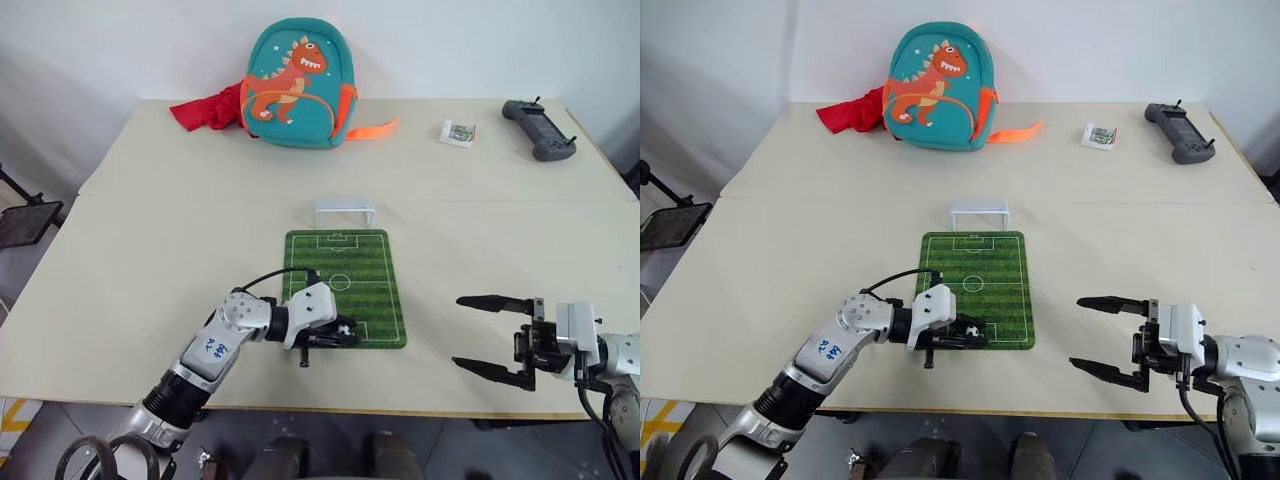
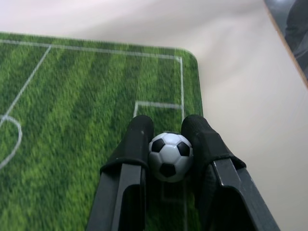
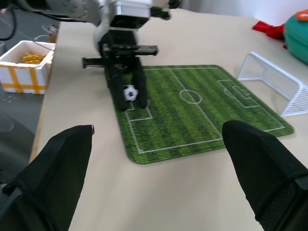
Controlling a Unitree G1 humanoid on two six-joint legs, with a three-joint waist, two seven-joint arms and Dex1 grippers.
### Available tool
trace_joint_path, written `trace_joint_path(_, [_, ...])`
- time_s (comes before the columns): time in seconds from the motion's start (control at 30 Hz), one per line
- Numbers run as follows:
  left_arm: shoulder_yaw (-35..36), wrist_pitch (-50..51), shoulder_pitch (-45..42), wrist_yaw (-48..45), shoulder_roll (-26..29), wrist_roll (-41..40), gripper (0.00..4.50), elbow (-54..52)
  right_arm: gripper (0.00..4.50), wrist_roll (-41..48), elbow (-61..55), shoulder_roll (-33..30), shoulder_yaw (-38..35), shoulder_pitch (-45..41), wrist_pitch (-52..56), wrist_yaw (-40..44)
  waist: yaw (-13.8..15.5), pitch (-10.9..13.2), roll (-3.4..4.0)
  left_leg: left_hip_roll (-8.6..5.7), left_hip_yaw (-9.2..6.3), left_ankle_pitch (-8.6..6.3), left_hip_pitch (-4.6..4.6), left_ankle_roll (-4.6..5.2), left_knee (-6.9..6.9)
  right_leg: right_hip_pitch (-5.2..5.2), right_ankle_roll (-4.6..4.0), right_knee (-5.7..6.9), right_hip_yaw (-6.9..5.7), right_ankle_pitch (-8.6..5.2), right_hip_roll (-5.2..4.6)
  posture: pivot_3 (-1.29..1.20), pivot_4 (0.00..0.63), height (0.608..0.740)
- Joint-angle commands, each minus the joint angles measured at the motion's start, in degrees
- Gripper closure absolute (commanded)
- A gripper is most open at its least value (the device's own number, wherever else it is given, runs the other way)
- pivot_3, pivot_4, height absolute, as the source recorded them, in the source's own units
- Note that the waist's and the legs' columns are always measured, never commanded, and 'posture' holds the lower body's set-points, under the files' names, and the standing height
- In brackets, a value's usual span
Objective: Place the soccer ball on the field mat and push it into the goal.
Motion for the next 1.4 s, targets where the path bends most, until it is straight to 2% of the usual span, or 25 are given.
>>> trace_joint_path(0.03, [0.02,-1.52,0.24,0.45,-0.23,1.10,3.64,-0.73,0.00,0.62,-1.70,0.57,-0.87,-0.01,-0.43,-0.69,-0.02,0.00,0.00,0.00,0.00,0.00,0.00,0.00,0.00,0.01,0.00,0.00,0.00,0.00,0.00,0.00,0.150,0.740])
trace_joint_path(0.23, [0.27,-1.10,0.19,1.56,-1.28,1.57,3.64,-0.69,0.00,-0.02,-0.83,1.45,0.28,-2.00,-0.39,-0.86,-0.09,0.00,0.00,0.00,0.00,0.00,0.00,0.00,0.00,0.00,0.01,0.01,0.00,0.01,0.00,0.00,0.150,0.740])
trace_joint_path(0.3, [0.11,-0.76,0.38,1.05,-1.19,1.35,2.89,-1.16,0.00,-0.12,-0.66,1.58,0.40,-2.26,-0.37,-0.75,-0.10,0.00,0.00,0.00,0.00,0.00,0.01,0.00,-0.01,0.00,0.01,0.02,-0.01,0.01,0.00,0.00,0.150,0.740])
trace_joint_path(0.47, [0.96,-3.38,0.50,1.58,-1.32,1.45,1.46,-1.60,0.00,-0.36,-0.02,1.86,0.99,-2.96,-0.40,-0.53,-0.11,0.00,0.00,0.00,0.00,0.00,0.01,0.00,0.00,0.00,0.01,0.02,-0.01,0.01,0.00,0.00,0.150,0.740])
trace_joint_path(0.77, [2.01,-4.84,-0.02,1.31,-0.98,0.72,1.46,-2.99,0.00,-0.61,0.33,2.36,2.13,-3.55,-0.19,-0.59,-0.12,0.00,0.00,0.00,0.00,0.00,0.01,0.00,0.01,0.00,0.01,0.02,-0.01,0.01,-0.01,0.00,0.150,0.740])
trace_joint_path(0.93, [5.52,-4.41,0.53,0.01,-0.09,-2.60,1.46,-5.84,0.00,-0.55,0.39,2.35,2.52,-3.77,0.45,-0.33,-0.13,0.00,0.00,0.01,0.00,0.00,0.00,0.00,0.01,0.00,0.01,0.03,-0.01,0.01,-0.01,0.00,0.150,0.740])
trace_joint_path(1.03, [12.28,-0.94,4.39,-3.98,3.94,-11.04,1.46,-12.29,0.00,0.12,0.75,1.99,2.49,-4.34,1.05,0.50,-0.56,0.00,0.00,0.02,0.00,0.00,0.00,0.00,-0.01,-0.01,0.01,0.03,0.00,0.01,-0.01,0.00,0.150,0.740])
trace_joint_path(1.17, [17.84,0.13,10.73,-7.32,9.73,-16.44,1.46,-16.78,0.00,0.73,2.30,2.12,1.88,-5.93,0.64,1.59,-0.74,-0.02,0.04,0.15,0.08,-0.01,0.04,-0.03,-0.14,-0.13,-0.03,0.09,0.08,0.03,0.07,0.00,0.150,0.740])
trace_joint_path(1.23, [19.06,-1.35,14.90,-11.95,12.97,-19.07,2.10,-18.94,0.00,0.60,3.50,2.35,1.65,-6.77,-0.49,2.44,-0.44,-0.02,0.04,0.15,0.09,-0.01,0.04,-0.03,-0.12,-0.13,-0.04,0.07,0.09,0.03,0.06,0.00,0.150,0.740])
trace_joint_path(1.3, [18.72,-3.17,19.33,-12.89,14.57,-17.96,2.72,-19.01,0.00,0.45,4.78,2.70,1.70,-7.40,-1.52,3.42,-0.25,-0.02,0.05,0.15,0.10,-0.01,0.03,-0.02,-0.13,-0.08,-0.05,-0.05,0.10,0.04,0.06,0.00,0.150,0.740])
trace_joint_path(1.4, [16.07,-4.28,22.86,-9.93,12.17,-16.11,3.61,-18.08,0.00,-0.28,6.60,3.18,2.18,-7.66,-3.54,4.85,0.12,-0.02,0.05,0.14,0.05,-0.02,0.04,-0.01,-0.13,0.01,-0.06,-0.13,0.12,0.04,0.04,0.00,0.150,0.740])
